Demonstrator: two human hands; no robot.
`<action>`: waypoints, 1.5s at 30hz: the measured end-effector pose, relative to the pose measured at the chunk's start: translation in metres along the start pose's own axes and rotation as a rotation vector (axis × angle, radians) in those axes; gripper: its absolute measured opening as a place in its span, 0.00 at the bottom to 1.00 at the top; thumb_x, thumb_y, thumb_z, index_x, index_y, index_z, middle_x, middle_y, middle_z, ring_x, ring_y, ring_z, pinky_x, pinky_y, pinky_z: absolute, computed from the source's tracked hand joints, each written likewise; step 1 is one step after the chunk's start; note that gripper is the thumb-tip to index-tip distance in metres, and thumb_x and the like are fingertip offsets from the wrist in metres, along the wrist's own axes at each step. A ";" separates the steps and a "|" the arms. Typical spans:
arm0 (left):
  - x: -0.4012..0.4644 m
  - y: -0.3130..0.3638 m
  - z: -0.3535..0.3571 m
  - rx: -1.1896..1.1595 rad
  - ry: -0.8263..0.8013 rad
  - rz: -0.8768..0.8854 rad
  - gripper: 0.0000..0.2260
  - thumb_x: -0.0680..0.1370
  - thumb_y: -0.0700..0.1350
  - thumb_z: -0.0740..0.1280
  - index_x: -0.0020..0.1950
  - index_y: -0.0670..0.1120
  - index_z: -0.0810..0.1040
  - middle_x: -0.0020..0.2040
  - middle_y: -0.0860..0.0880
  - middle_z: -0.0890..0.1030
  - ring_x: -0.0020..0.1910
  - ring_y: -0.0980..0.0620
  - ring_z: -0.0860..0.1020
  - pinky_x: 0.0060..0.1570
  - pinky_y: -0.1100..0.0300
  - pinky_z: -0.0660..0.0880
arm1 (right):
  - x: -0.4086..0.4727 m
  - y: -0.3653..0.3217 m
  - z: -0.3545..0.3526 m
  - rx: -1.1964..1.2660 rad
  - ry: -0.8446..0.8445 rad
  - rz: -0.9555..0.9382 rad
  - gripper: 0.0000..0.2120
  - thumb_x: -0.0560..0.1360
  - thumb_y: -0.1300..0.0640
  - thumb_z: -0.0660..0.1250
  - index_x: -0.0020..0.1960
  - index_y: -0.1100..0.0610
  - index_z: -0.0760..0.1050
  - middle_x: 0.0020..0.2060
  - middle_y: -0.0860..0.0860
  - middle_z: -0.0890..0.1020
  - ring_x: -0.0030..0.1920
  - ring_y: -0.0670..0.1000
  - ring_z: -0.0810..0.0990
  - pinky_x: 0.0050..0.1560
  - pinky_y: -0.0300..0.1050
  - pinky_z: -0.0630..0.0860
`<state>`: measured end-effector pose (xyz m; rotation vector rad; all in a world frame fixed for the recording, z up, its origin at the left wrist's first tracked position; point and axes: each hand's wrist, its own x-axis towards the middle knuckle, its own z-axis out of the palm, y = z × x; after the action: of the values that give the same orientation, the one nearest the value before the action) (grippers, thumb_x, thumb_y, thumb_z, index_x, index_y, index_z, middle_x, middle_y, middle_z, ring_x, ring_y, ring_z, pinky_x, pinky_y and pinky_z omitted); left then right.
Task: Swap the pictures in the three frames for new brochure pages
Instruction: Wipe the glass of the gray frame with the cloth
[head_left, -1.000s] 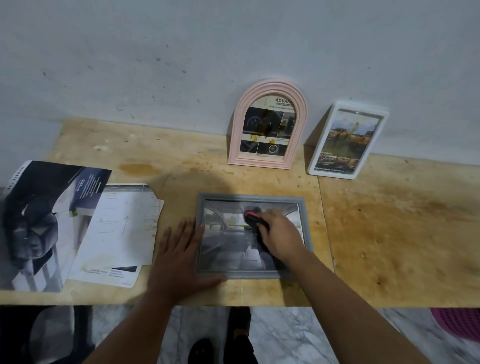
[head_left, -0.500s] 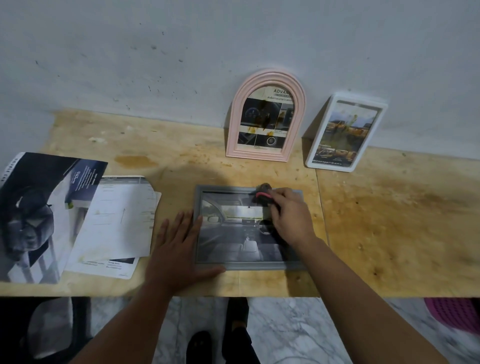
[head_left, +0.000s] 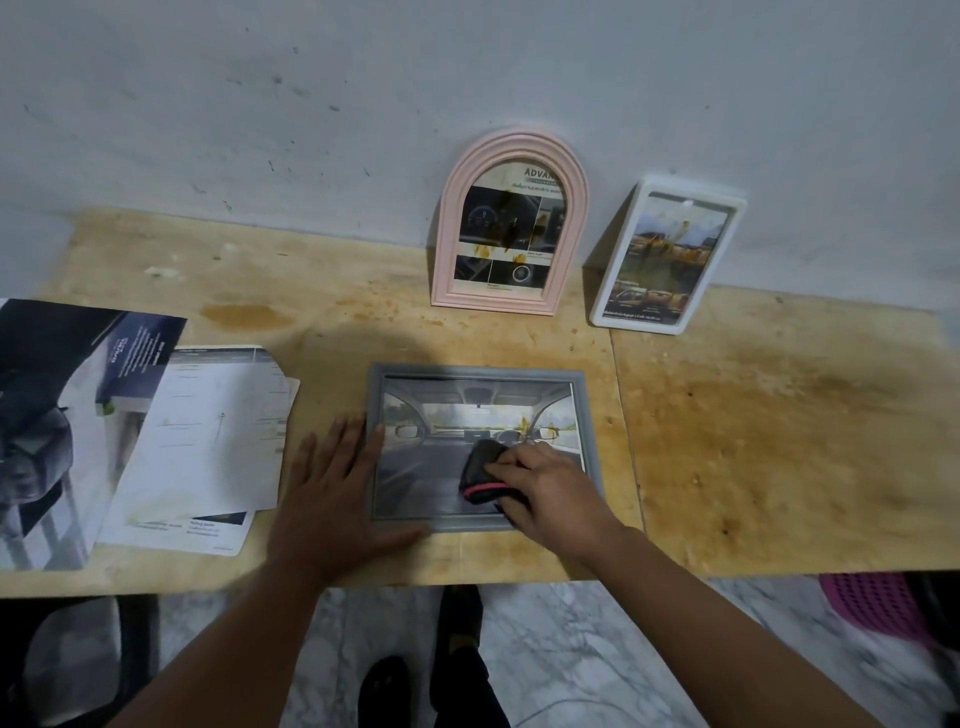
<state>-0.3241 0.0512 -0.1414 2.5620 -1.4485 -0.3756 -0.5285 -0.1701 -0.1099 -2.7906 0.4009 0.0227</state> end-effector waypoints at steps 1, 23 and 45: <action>0.000 0.000 0.000 -0.002 -0.002 -0.002 0.59 0.65 0.86 0.54 0.85 0.47 0.54 0.85 0.44 0.51 0.84 0.46 0.46 0.80 0.38 0.51 | -0.001 0.001 0.000 -0.033 0.008 -0.009 0.22 0.76 0.47 0.70 0.68 0.52 0.79 0.58 0.50 0.79 0.57 0.55 0.77 0.54 0.54 0.76; 0.000 0.002 -0.003 -0.016 0.015 0.001 0.59 0.65 0.86 0.54 0.84 0.47 0.56 0.85 0.44 0.52 0.84 0.46 0.48 0.81 0.38 0.51 | 0.035 0.039 0.009 -0.306 0.157 0.328 0.22 0.83 0.45 0.60 0.73 0.52 0.73 0.53 0.56 0.75 0.50 0.59 0.74 0.45 0.52 0.71; 0.000 0.003 -0.003 0.010 0.009 0.004 0.59 0.65 0.86 0.54 0.84 0.47 0.56 0.85 0.43 0.53 0.84 0.46 0.48 0.81 0.39 0.50 | 0.018 0.012 0.006 -0.046 0.028 0.382 0.18 0.84 0.53 0.57 0.71 0.57 0.72 0.57 0.57 0.74 0.42 0.61 0.80 0.40 0.53 0.78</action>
<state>-0.3259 0.0496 -0.1381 2.5648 -1.4550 -0.3572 -0.5140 -0.1841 -0.1204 -2.7165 0.9445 0.0807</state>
